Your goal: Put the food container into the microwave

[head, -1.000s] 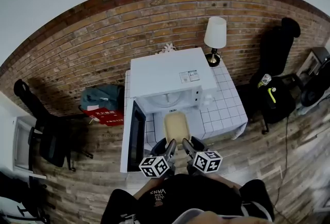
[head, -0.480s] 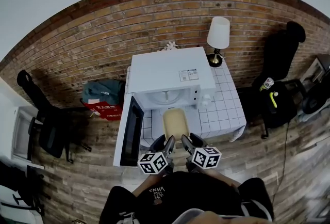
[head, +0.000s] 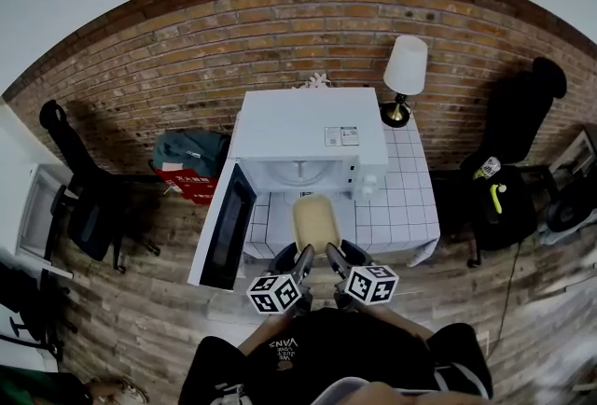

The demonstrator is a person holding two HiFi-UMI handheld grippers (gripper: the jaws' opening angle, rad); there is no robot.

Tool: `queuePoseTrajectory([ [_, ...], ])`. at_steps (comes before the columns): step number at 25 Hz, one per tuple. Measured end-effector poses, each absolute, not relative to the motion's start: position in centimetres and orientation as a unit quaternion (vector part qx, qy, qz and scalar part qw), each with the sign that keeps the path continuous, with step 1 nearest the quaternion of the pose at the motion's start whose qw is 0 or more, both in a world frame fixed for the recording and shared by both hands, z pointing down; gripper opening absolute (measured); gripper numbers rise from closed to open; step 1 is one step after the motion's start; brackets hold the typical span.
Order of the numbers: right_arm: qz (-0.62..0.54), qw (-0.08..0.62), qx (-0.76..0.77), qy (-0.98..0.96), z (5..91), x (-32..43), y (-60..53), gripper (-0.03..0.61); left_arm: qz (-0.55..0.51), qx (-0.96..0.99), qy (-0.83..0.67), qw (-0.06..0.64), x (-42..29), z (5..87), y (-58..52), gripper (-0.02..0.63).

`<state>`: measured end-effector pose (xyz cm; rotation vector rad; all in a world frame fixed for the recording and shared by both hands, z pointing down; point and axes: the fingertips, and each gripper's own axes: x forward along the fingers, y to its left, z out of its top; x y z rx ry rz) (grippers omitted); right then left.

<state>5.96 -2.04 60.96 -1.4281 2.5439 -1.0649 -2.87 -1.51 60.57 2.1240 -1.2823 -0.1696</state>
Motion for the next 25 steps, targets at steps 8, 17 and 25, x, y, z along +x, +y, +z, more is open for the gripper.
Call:
queuePoseTrajectory([
  [8, -0.342, 0.005, -0.435, 0.833, 61.5, 7.8, -1.7, 0.163, -0.079, 0.791, -0.513, 0.323, -1.0, 61.1, -0.6, 0.199],
  [17, -0.348, 0.003, -0.423, 0.837, 61.6, 8.8, -1.7, 0.163, -0.081, 0.781, -0.526, 0.326, 0.1, 61.3, -0.4, 0.199],
  [25, -0.347, 0.004, -0.427, 0.835, 61.9, 8.6, -3.9, 0.163, -0.078, 0.785, -0.52, 0.328, -0.1, 61.5, -2.6, 0.199],
])
